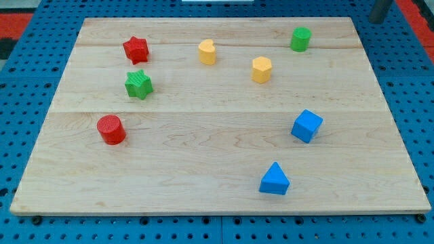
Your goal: Slightly push the green circle towards the yellow hexagon
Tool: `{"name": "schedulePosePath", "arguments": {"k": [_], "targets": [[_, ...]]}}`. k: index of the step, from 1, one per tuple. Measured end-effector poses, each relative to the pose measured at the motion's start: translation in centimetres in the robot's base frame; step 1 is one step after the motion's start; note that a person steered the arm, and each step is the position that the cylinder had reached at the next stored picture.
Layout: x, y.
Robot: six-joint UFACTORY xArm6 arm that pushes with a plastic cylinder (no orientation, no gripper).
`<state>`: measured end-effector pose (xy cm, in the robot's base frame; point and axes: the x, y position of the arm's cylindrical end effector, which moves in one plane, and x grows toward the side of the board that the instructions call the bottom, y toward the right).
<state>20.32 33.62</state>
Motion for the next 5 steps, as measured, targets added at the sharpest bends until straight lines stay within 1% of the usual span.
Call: {"name": "schedulePosePath", "arguments": {"k": [5], "targets": [[0.49,0.92]]}}
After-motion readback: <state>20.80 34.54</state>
